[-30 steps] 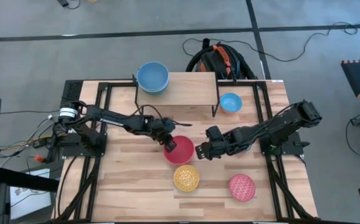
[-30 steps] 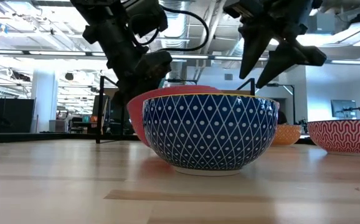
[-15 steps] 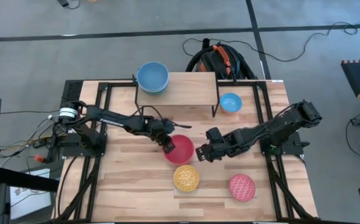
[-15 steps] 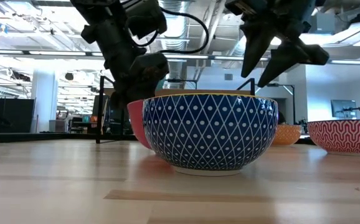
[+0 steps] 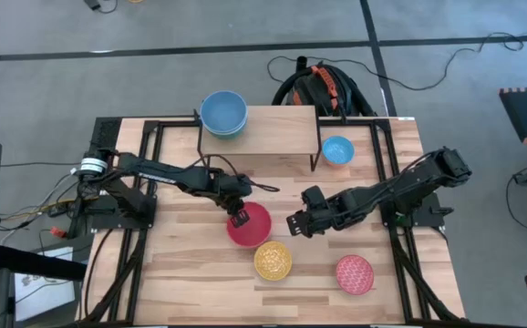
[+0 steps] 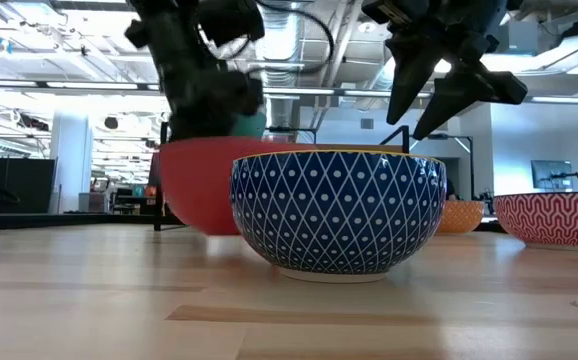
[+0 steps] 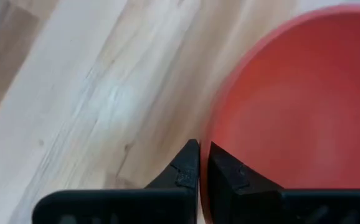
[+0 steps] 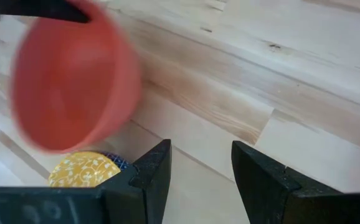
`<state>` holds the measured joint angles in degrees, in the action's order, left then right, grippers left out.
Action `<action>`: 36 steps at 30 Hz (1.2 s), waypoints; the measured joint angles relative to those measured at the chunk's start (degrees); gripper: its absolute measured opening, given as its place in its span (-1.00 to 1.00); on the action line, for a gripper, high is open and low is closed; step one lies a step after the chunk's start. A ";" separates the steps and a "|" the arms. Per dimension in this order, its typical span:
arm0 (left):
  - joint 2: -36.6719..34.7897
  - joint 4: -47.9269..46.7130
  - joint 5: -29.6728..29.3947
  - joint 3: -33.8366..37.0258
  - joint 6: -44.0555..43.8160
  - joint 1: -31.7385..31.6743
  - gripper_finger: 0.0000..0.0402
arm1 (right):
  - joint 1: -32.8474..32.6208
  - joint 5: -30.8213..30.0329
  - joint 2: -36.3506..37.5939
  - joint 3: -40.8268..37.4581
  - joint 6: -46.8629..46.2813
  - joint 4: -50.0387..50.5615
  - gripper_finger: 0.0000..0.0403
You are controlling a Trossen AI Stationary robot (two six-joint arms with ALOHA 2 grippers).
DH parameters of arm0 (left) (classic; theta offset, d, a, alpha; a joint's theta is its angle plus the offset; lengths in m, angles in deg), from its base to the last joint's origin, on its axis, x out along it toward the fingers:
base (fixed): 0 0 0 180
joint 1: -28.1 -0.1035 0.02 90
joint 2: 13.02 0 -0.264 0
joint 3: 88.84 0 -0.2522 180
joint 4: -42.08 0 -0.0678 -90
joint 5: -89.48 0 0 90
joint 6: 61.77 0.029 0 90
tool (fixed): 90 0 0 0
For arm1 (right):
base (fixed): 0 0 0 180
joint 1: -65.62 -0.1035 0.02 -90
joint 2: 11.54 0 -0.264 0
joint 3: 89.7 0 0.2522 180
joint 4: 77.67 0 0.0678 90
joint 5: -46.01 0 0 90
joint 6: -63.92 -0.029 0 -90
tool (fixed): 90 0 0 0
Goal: Place and stack bowls onto a shelf
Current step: Stack the red bowl into the blue bowl
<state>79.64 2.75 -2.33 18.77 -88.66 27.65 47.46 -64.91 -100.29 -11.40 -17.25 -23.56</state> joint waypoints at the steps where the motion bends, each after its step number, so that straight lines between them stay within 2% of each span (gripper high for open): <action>1: -0.96 -1.58 -0.01 -0.59 0.96 0.16 -1.00 | 0.09 -0.03 0.00 0.00 0.08 0.08 -0.04; 7: -10.00 -13.61 0.14 -5.28 6.79 0.41 -1.00 | 0.69 -0.02 0.00 -0.02 0.95 -1.29 -0.06; 10: -15.22 -18.97 -0.55 -9.02 9.05 -1.52 -1.00 | 0.74 -0.36 -0.02 -0.02 2.37 -3.54 -0.11; 14: -20.25 -24.48 -5.11 -15.73 13.50 -7.62 -1.00 | 2.12 -0.59 -0.11 -0.03 3.27 -5.62 -0.18; 17: -21.20 -26.44 -10.03 -21.63 18.18 -14.39 -1.00 | 3.08 -0.89 -0.11 -0.04 3.52 -8.11 -0.21; 21: -19.54 -26.72 -11.58 -29.70 23.85 -25.92 -1.00 | 3.94 -0.63 -0.11 -0.04 3.10 -10.08 -0.23; 24: -16.26 -27.09 -9.10 -34.35 27.47 -34.28 -1.00 | 4.06 -0.18 -0.11 -0.03 2.36 -9.95 -0.23; 27: -12.15 -28.16 -4.02 -37.62 29.55 -40.53 -1.00 | 4.06 0.09 -0.11 -0.02 1.67 -9.93 -0.23; 30: -8.50 -29.89 0.05 -39.63 30.60 -44.53 -1.00 | 4.06 0.25 -0.11 -0.03 1.17 -9.97 -0.23; 36: -3.89 -30.12 1.35 -41.37 32.31 -48.41 -1.00 | 4.06 0.65 -0.11 -0.04 0.11 -9.95 -0.23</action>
<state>75.75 -27.37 -0.98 -22.60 -56.36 -20.76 51.51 -64.26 -100.40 -11.45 -17.14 -33.51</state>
